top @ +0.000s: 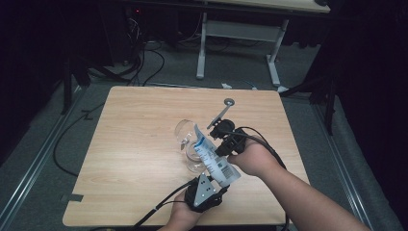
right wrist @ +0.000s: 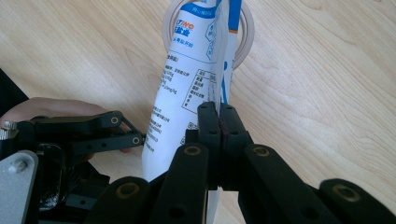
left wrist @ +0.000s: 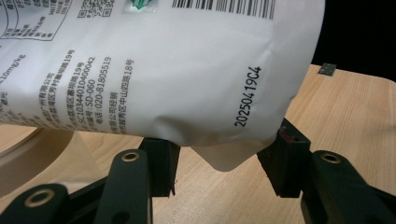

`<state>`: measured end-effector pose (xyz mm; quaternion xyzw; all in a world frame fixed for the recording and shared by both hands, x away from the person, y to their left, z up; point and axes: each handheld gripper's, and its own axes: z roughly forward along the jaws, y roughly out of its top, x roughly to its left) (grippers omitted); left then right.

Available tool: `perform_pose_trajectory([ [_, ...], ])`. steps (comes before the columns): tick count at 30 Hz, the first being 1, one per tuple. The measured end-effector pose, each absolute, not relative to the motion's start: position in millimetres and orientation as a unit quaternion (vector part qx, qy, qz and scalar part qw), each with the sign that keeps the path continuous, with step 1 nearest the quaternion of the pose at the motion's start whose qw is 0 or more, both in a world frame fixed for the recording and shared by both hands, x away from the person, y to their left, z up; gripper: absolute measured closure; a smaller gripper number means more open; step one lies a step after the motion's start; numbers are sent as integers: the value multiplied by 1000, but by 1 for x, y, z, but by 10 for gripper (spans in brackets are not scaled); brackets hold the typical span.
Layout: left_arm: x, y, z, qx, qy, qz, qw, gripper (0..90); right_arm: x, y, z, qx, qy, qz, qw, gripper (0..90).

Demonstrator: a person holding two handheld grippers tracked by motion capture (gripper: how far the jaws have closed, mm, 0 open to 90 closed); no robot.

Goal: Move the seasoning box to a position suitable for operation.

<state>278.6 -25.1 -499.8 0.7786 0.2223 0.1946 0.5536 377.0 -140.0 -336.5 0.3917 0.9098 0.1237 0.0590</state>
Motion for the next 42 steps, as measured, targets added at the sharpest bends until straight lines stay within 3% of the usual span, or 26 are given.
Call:
perform_pose_trajectory([
  [10,280,-29,-499,783,221,201,546,528,381,-138,-336,422,898,117,37,898],
  [42,286,-30,-491,774,227,193,558,533,386,-131,-330,378,917,118,55,896],
])
